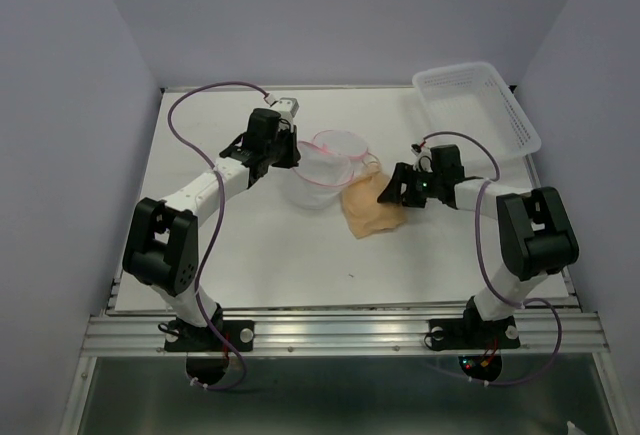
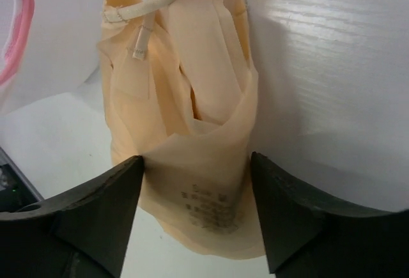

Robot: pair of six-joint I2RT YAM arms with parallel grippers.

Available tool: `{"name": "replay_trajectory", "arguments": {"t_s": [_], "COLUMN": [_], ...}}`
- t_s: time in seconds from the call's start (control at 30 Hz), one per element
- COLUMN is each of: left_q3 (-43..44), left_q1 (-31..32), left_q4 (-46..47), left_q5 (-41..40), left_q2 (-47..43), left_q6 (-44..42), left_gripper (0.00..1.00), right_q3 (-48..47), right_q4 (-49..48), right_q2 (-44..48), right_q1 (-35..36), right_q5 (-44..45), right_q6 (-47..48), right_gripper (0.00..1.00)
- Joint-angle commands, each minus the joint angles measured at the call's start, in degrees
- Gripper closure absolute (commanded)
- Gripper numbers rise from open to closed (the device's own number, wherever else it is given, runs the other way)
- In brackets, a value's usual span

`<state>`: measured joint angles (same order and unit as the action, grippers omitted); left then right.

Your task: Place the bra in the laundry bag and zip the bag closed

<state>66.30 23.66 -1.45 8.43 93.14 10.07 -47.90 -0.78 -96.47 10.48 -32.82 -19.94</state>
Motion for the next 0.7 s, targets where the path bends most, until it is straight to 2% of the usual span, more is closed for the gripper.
{"name": "replay_trajectory", "arguments": {"t_s": [0.0, 0.07, 0.1, 0.17, 0.2, 0.27, 0.43, 0.67], "left_q3": [1.3, 1.3, 1.3, 1.4, 1.4, 1.5, 1.5, 1.5], "left_q1": [0.2, 0.1, 0.1, 0.2, 0.2, 0.1, 0.1, 0.2], "left_q4": [2.2, 2.2, 2.2, 2.2, 2.0, 1.9, 1.7, 1.7], "left_q5": [0.4, 0.4, 0.4, 0.3, 0.3, 0.1, 0.3, 0.8], "left_q2": [-0.9, -0.8, -0.8, -0.9, -1.1, -1.3, -1.7, -1.7], "left_q6": [-0.9, -0.7, -0.7, -0.8, -0.7, -0.7, -0.7, -0.9], "left_gripper": [1.0, 1.0, 1.0, 1.0, 1.0, 1.0, 1.0, 1.0], "right_q3": [1.0, 0.9, 0.9, 0.9, 0.9, 1.0, 0.8, -3.4], "right_q4": [-3.1, -3.1, -3.2, -3.2, -3.2, -3.3, -2.7, 6.1], "right_q2": [-0.8, -1.9, -2.2, -2.4, -1.9, -0.7, 6.9, 18.6], "right_q1": [0.2, 0.2, 0.2, 0.2, 0.2, 0.2, 0.2, 0.2], "right_q5": [-4.3, -5.1, -5.5, -5.7, -6.2, -6.0, -3.9, 1.2], "right_q6": [-0.1, -0.5, -0.5, -0.8, -0.7, -0.8, -1.2, 3.1], "right_gripper": [0.33, 0.41, 0.49, 0.67, 0.83, 0.99, 0.99, 0.99]}}
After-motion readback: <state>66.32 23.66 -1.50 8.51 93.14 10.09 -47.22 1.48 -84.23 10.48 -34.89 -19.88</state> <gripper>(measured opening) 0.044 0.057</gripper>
